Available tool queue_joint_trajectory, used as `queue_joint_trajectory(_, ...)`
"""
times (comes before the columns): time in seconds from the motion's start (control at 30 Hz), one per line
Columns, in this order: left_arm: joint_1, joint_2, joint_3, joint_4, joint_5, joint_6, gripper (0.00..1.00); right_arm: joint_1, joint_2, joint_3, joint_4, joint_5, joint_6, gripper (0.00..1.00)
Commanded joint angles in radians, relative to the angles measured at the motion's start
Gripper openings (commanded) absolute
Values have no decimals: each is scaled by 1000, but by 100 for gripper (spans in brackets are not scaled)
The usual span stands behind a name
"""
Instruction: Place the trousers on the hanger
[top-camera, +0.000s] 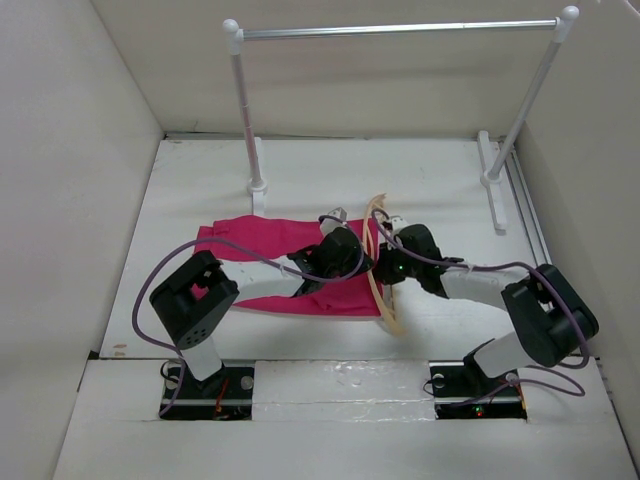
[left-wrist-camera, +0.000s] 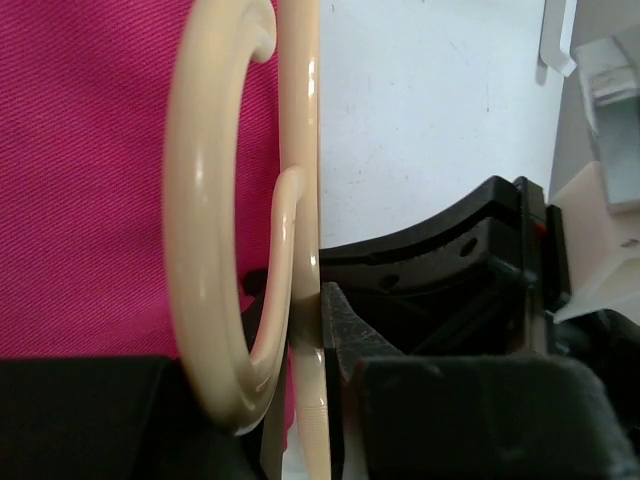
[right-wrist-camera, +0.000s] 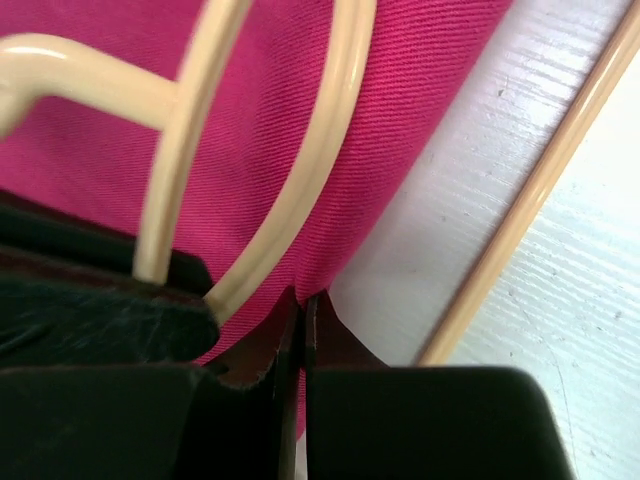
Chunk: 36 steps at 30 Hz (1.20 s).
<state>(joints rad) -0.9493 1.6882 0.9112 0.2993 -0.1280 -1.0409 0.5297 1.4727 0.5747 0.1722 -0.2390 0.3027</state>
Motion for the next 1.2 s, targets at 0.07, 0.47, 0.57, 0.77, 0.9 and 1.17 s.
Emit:
queue_joint_trajectory(0.07,1,-47,-8,-69,-4,114,0,-40,-117,112,-57,18,-59,0)
queue_joint_trajectory(0.47,113,-169,-63,-236,-82,228,0,-330,-319,171,-436,-20,-284,0)
queue_joint_trajectory(0.57,135,-208,-97,-270,-94,237,0,-419,-351,140,-465,-39,-327,0)
queue_joint_trajectory(0.77,145,-280,-140,-296,-154,248,0,-530,-377,90,-479,-108,-359,0)
queue_joint_trajectory(0.9,145,-289,-138,-275,-139,245,0,-545,-353,74,-462,-132,-372,0)
queue_joint_trajectory(1.17,89,-303,-42,-298,-183,239,0,-554,-278,22,-398,-155,-376,0)
